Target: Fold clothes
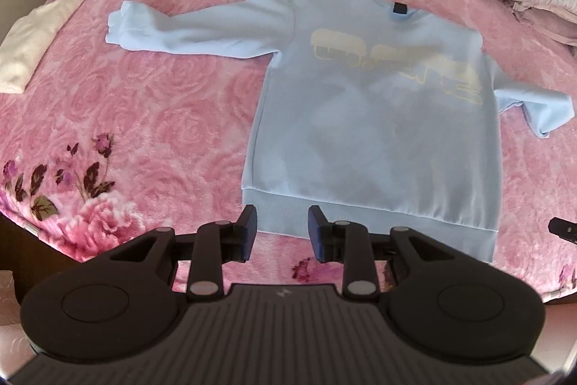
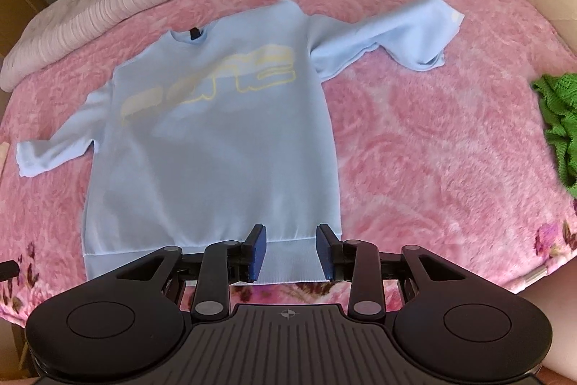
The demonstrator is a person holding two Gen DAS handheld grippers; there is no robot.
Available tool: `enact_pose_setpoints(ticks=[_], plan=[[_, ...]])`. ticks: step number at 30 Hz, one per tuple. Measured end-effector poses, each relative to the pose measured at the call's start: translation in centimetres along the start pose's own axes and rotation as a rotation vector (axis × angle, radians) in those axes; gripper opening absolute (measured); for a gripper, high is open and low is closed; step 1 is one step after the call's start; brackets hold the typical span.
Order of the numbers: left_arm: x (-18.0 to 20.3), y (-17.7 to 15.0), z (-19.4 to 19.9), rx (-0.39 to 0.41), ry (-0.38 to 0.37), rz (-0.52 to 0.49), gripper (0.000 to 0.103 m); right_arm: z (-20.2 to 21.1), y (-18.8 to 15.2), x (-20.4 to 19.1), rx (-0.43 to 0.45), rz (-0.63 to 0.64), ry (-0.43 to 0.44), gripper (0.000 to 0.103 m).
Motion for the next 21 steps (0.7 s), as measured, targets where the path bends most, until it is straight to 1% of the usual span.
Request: enact_pose_setpoints(ticks=[5,10,14,18,21], plan=[[-0.3,0.7,-0.1,0.008,-0.011,-0.002,0.026,0.2,0.6,-0.3,0.005,-0.029,-0.008,0.035],[-2.3,1.5,-0.9,0.007,-0.013,0.008,0.026,-0.7,1.3,-2.0,0.010,-0.035,-0.012,0.035],[-6.2,2.5,-2.0,0.015,-0.035,0.047,0.026,-1.8,1.8,-4.7,0.012,-0.030,-0.009,0.035],[-12.3,3.8,-3.5,0.046,-0.052,0.125,0.026,-3.0,2.5,-8.3,0.039,-0.045,0.019,0.035],[-17.6,4.8,-5.2,0.074,-0.068,0.212,0.027,-4.2,3.4,-11.1,0.059,-0.072,0.022,0.035]])
Point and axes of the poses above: each gripper's, at about its wrist camera, not at the fingertips, and z roughly against the way its jaws point, x to its right, y to its top, the point moved 2 cm from there along -z, roughly the way its jaws point, and after that the axes turned 6 degrees about -z, right-handed, at the moved point
